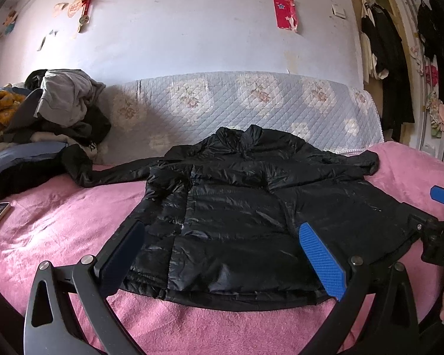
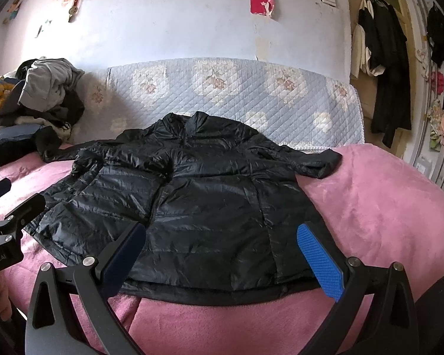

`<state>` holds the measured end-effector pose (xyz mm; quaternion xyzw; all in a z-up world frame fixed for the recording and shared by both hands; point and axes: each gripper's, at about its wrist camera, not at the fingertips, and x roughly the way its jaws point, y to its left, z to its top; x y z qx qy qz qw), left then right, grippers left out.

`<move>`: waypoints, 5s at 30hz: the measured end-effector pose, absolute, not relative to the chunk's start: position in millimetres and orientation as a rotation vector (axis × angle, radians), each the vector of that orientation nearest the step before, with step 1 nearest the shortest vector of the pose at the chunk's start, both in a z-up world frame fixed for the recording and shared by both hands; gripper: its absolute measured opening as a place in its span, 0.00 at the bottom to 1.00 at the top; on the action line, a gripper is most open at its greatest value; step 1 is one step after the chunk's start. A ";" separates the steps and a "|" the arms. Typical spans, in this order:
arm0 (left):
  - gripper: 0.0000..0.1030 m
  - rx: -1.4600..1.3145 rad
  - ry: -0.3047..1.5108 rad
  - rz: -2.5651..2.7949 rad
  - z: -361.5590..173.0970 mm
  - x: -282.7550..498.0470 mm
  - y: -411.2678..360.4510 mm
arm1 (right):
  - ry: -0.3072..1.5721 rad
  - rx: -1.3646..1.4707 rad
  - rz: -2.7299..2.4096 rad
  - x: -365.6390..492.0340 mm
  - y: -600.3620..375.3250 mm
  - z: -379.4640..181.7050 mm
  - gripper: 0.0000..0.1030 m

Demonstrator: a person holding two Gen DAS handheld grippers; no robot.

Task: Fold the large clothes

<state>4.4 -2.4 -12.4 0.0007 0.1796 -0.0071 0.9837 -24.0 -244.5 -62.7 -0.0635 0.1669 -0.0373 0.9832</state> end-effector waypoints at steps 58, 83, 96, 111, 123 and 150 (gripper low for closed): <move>0.86 0.360 0.729 -0.074 -76.7 21.1 -30.6 | 0.635 -0.336 -0.075 2.9 -230.6 -107.9 1.00; 0.79 0.674 0.676 0.107 -48.8 73.2 -25.6 | 0.670 -0.562 -0.131 54.9 -239.7 -78.9 0.93; 0.83 0.422 0.780 0.031 -5.1 205.1 39.9 | 0.683 -0.519 -0.125 178.3 -280.2 -17.3 0.93; 0.75 0.077 0.994 -0.026 -47.2 197.1 105.9 | 0.640 -0.160 -0.046 121.0 -386.5 19.4 0.96; 0.04 -0.097 0.934 -0.020 -38.9 199.8 122.2 | 0.778 -0.223 0.085 103.7 -394.3 -8.5 1.00; 0.50 0.094 0.914 0.145 -48.1 259.0 130.6 | 0.877 -0.083 -0.089 263.1 -405.7 -45.3 0.41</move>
